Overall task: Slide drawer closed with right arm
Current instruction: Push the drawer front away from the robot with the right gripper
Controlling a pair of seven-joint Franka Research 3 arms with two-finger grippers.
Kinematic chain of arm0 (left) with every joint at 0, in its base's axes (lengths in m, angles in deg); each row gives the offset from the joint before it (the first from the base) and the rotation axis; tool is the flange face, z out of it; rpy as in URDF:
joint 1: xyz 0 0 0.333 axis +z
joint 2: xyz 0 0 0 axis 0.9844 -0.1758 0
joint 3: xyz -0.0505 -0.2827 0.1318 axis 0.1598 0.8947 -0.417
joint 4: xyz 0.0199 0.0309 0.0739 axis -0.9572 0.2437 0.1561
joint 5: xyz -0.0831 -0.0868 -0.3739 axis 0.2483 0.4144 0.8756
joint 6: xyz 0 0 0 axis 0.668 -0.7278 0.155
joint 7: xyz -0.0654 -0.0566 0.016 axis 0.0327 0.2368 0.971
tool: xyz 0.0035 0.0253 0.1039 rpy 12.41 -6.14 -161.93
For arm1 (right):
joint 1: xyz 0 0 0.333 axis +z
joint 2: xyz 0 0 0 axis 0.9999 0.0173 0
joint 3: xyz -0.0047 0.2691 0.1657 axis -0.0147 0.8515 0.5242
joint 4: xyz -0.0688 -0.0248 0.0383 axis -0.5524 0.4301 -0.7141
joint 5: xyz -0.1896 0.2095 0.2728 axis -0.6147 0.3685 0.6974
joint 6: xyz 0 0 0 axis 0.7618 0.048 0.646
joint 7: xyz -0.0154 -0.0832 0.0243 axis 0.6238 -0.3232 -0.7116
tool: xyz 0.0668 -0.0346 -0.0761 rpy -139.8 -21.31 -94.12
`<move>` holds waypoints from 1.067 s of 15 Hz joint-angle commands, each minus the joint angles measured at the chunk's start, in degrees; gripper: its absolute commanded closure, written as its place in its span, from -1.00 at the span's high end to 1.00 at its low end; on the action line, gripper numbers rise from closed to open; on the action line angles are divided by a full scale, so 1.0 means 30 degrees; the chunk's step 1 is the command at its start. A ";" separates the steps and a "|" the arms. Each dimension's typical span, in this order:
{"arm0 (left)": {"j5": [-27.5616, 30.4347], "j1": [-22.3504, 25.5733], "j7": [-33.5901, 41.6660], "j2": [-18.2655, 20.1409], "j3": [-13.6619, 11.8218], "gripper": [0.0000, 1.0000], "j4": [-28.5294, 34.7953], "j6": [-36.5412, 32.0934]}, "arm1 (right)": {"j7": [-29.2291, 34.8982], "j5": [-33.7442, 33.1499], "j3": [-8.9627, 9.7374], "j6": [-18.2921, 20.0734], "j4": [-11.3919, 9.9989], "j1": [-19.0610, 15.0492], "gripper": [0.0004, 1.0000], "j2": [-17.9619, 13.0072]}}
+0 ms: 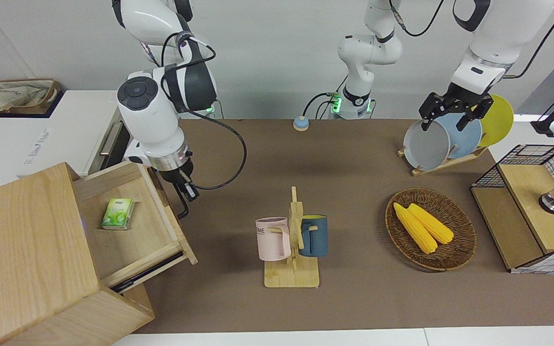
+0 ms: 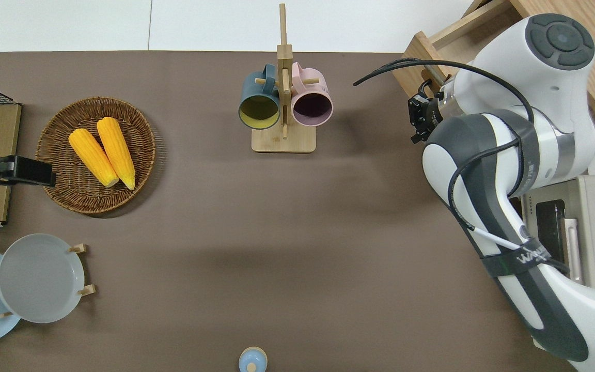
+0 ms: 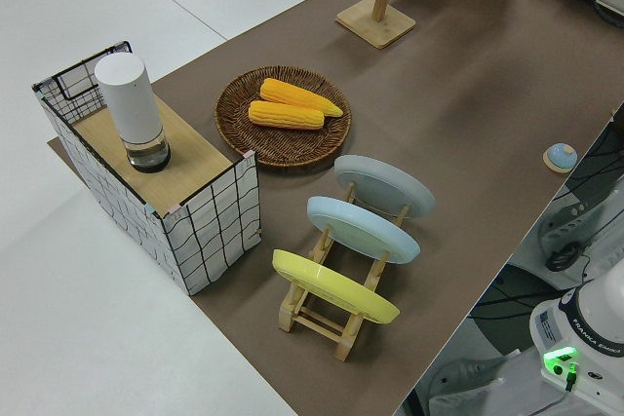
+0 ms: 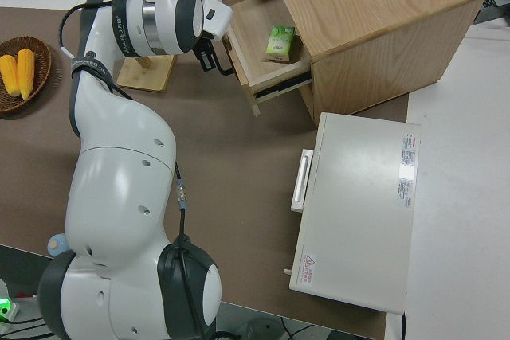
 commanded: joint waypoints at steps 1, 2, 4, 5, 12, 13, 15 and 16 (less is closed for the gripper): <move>-0.0209 -0.0329 0.0153 -0.0255 -0.0321 1.00 -0.0392 0.0010 | -0.0895 0.0903 0.0123 -0.0493 -0.0085 -0.1202 -1.00 0.0061; -0.0238 -0.0329 0.0153 -0.0255 -0.0321 1.00 -0.0392 0.0010 | -0.1156 0.1109 0.0123 -0.0493 -0.0056 -0.1466 -1.00 0.0061; -0.0209 -0.0329 0.0153 -0.0255 -0.0321 1.00 -0.0392 0.0010 | -0.1946 0.1170 0.0123 -0.0493 -0.0056 -0.1906 -1.00 0.0090; -0.0209 -0.0329 0.0153 -0.0255 -0.0321 1.00 -0.0392 0.0010 | -0.2153 0.1170 0.0123 -0.0493 -0.0056 -0.2053 -1.00 0.0090; -0.0239 -0.0329 0.0153 -0.0255 -0.0321 0.99 -0.0392 0.0010 | -0.3265 0.1170 0.0064 -0.0581 -0.0056 -0.3486 -1.00 0.0061; -0.0239 -0.0329 0.0153 -0.0255 -0.0321 1.00 -0.0392 0.0010 | -0.3877 0.1344 0.0093 -0.0552 -0.0027 -0.3954 -1.00 0.0061; -0.0238 -0.0329 0.0153 -0.0255 -0.0321 0.99 -0.0392 0.0010 | -0.5516 0.1434 0.0094 -0.0581 -0.0027 -0.4512 -1.00 0.0090; -0.0239 -0.0329 0.0153 -0.0255 -0.0321 1.00 -0.0392 0.0010 | -0.6278 0.1434 0.0094 -0.0581 -0.0027 -0.4777 -1.00 0.0090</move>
